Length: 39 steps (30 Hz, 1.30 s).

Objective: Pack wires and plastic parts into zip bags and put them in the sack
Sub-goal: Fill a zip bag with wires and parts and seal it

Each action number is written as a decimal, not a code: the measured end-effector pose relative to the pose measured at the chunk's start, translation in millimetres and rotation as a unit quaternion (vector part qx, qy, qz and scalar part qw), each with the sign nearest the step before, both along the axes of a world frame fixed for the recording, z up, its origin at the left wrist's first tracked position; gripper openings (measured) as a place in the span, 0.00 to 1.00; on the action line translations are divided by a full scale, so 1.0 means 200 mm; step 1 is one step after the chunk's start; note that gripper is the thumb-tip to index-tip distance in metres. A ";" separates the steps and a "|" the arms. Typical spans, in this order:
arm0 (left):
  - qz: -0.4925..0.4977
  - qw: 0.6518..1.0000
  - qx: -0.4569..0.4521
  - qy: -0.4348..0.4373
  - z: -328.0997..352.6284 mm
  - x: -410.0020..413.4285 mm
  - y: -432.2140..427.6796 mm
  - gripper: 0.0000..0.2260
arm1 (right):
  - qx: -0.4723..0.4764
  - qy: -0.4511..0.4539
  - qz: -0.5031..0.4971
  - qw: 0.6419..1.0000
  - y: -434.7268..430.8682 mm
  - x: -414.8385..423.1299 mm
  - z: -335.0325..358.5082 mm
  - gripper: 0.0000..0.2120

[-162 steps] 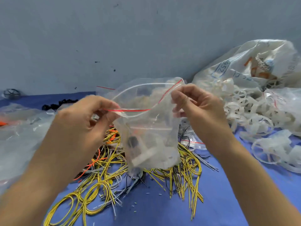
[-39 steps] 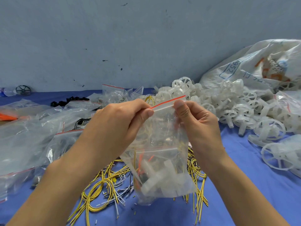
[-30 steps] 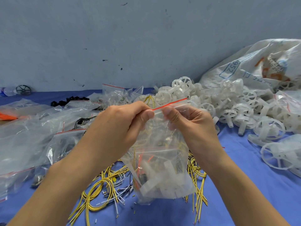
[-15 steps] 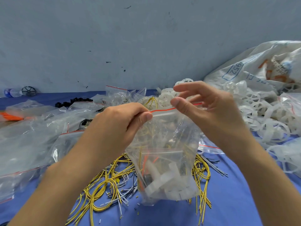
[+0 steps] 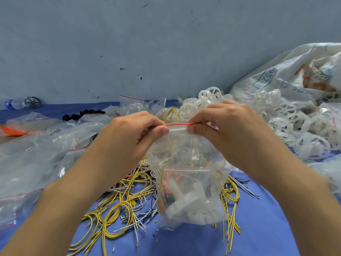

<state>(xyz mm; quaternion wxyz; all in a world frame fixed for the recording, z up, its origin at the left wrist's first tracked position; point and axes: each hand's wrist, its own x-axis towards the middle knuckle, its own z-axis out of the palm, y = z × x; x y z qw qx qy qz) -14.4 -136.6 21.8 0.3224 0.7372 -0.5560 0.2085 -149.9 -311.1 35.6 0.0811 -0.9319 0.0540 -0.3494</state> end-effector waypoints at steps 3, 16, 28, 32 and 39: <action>0.007 1.000 0.000 0.018 0.00 0.03 0.03 0.12 | 0.006 0.001 -0.014 1.000 -0.01 0.00 0.00 0.06; -0.009 0.999 -0.041 0.027 0.00 -0.02 0.01 0.09 | -0.014 0.005 -0.008 1.000 0.11 0.03 -0.01 0.12; 0.044 0.994 -0.054 0.082 -0.01 0.06 0.06 0.05 | 0.009 -0.021 -0.006 1.000 -0.05 0.02 -0.04 0.13; 0.045 0.990 -0.064 0.117 -0.02 0.08 0.08 0.04 | 0.026 -0.034 -0.015 0.999 -0.15 -0.03 -0.03 0.15; 0.048 0.991 -0.069 0.103 -0.02 0.05 0.07 0.03 | 0.053 -0.007 -0.063 0.997 -0.26 -0.10 -0.01 0.12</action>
